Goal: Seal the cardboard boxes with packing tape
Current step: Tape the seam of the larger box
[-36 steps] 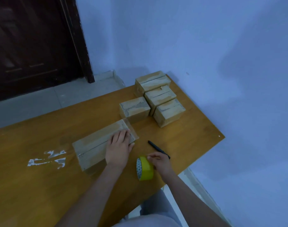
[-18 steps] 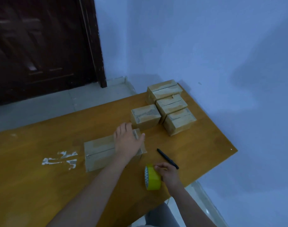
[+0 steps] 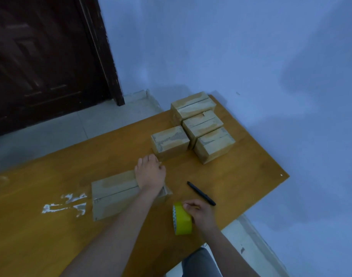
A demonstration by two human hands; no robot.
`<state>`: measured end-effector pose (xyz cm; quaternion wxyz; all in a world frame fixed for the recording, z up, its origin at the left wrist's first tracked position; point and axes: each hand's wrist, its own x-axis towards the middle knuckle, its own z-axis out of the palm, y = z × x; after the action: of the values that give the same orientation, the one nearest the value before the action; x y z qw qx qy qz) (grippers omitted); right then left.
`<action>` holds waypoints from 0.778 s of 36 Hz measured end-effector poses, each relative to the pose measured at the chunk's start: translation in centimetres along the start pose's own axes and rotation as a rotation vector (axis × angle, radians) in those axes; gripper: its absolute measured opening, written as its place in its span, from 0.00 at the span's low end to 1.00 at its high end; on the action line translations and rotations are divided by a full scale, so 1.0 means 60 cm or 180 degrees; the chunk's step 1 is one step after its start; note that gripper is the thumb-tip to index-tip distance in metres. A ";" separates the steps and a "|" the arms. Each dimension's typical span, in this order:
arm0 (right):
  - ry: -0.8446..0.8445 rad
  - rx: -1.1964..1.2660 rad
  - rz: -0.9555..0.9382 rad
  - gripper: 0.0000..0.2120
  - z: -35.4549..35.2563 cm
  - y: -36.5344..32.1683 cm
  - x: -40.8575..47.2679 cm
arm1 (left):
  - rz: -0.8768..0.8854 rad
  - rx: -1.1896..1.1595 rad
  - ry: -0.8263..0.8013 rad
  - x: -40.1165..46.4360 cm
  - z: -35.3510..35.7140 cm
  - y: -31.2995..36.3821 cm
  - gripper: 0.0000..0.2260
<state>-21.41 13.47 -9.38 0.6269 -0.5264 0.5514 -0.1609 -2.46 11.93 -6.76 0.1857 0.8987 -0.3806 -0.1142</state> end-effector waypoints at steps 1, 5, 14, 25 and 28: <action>-0.0018 0.0014 0.0012 0.06 0.000 -0.001 0.000 | -0.0015 0.0011 0.0011 0.000 0.001 0.001 0.04; -0.0041 0.0031 0.0051 0.06 -0.001 0.002 0.002 | -0.0045 0.0177 0.0006 0.001 0.005 0.006 0.06; -0.0047 -0.0064 0.0043 0.04 0.000 0.009 0.007 | 0.0028 0.0025 0.0041 -0.001 0.006 0.000 0.13; 0.0156 -0.0255 0.0155 0.05 0.012 -0.011 0.014 | 0.0478 0.0117 -0.0301 -0.002 -0.014 -0.013 0.10; 0.0211 -0.0176 0.0176 0.05 0.015 -0.013 0.013 | 0.0602 0.0295 -0.0381 -0.003 -0.014 -0.014 0.12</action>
<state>-20.09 13.01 -9.30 0.5977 -0.5224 0.5905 -0.1455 -1.76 12.80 -6.31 0.1309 0.8580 -0.4789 -0.1319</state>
